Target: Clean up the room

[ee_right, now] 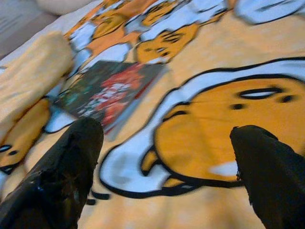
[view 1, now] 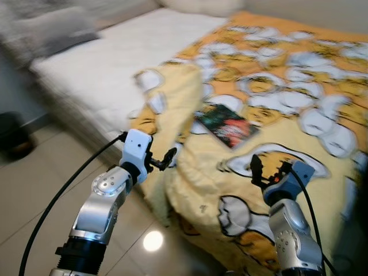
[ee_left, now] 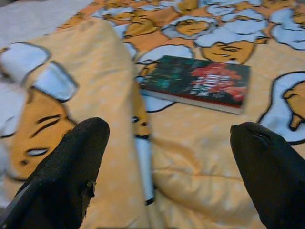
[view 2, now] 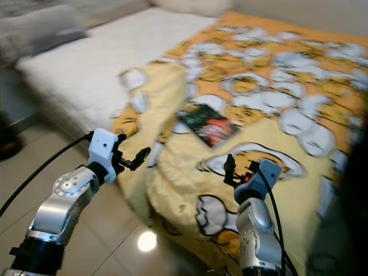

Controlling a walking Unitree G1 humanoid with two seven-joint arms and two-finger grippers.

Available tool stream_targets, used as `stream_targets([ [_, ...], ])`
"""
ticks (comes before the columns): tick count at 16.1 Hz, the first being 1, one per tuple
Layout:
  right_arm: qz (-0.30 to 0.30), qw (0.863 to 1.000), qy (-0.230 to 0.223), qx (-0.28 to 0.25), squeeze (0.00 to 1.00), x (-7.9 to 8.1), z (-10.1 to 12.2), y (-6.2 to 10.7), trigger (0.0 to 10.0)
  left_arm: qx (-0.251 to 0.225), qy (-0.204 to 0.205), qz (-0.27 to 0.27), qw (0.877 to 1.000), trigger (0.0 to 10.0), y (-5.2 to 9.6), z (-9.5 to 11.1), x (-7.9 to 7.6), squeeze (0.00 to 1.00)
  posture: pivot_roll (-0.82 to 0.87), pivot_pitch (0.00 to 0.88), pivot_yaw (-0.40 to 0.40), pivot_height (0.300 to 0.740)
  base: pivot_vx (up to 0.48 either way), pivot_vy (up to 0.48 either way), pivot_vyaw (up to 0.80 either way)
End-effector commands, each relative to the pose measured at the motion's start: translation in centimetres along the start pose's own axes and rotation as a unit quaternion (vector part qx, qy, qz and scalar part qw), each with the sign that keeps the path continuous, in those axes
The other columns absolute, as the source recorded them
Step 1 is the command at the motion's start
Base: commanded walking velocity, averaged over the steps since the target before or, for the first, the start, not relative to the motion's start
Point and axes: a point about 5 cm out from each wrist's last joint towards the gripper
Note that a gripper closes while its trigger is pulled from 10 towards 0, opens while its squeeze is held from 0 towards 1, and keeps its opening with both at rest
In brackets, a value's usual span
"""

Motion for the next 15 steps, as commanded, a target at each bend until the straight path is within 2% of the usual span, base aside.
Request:
stream_targets([
  [1, 0.011, 1.000, 0.003, 0.001, 0.00, 0.9, 0.2, 0.1, 10.0, -0.004, -0.009, 0.019, 1.000, 10.0, 0.1, 0.2, 0.9, 0.29, -0.10, 0.000, 0.099, 0.740, 0.000, 0.277, -0.79],
  [3, 0.013, 1.000, 0.016, 0.003, 0.00, 1.0, 0.5, 0.3, 10.0, -0.005, -0.006, 0.032, 0.999, 10.0, 0.1, 0.0, 1.2, 0.30, -0.10, 0.000, 0.089, 0.740, 0.000, 0.283, -0.79],
  [6, 0.024, 0.999, 0.041, 0.010, 0.00, 1.3, 0.4, 0.1, 10.0, -0.002, -0.007, 0.038, 0.999, 10.0, 0.2, -0.3, 1.3, 0.29, -0.09, 0.000, 0.078, 0.740, 0.000, 0.000, 0.00],
  [15, 0.045, 0.997, 0.049, 0.038, 0.00, 2.0, -0.3, 0.0, 10.0, -0.021, 0.009, 0.037, 0.999, 10.0, 0.7, -0.2, 1.5, 0.31, -0.05, 0.000, 0.051, 0.740, 0.027, 0.000, 0.00],
])
Point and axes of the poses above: a point about 5 cm out from each wrist's last joint towards the gripper, its own y axis pointing back from the gripper into the wrist, its own z axis along the axis of the wrist's last joint, x = y × z, and after that the axes turned 14 degrees about y, right-handed
